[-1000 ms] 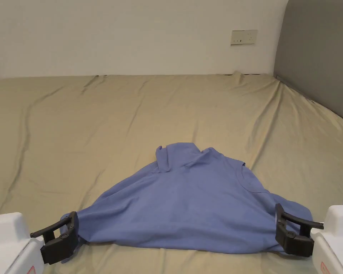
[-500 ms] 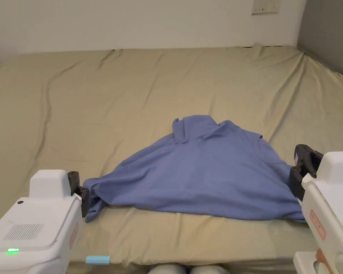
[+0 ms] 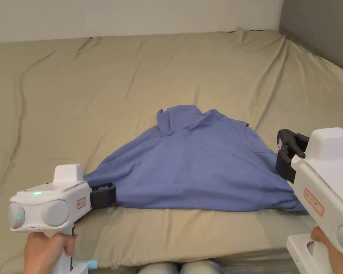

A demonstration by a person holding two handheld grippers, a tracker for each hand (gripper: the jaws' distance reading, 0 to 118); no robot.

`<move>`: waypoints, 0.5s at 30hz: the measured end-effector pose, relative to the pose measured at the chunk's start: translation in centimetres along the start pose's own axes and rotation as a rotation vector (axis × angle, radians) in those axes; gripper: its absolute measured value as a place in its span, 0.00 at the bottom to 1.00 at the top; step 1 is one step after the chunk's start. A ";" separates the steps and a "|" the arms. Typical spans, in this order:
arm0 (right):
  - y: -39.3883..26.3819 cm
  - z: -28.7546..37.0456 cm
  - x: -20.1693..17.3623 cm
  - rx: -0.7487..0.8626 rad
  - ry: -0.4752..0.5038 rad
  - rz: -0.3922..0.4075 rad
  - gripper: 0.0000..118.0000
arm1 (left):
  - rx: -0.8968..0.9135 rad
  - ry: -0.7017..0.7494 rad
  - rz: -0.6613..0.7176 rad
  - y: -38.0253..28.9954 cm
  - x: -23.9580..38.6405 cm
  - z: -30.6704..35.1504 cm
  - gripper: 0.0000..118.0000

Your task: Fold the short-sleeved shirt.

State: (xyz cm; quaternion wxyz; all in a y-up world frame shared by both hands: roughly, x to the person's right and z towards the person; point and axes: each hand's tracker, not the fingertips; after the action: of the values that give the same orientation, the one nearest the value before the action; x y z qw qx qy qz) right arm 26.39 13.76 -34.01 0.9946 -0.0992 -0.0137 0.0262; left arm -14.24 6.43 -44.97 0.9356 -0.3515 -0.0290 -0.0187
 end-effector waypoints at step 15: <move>-0.1 -9.5 3.1 -0.329 0.154 -0.128 0.97 | 0.050 0.015 -0.028 0.6 1.8 0.1 0.05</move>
State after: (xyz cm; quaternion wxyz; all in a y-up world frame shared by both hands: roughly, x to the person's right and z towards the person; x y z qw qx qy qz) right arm 29.83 11.98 -43.22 0.9627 -0.2613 0.0520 -0.0475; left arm -12.43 6.90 -45.16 0.9439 -0.3275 -0.0274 -0.0339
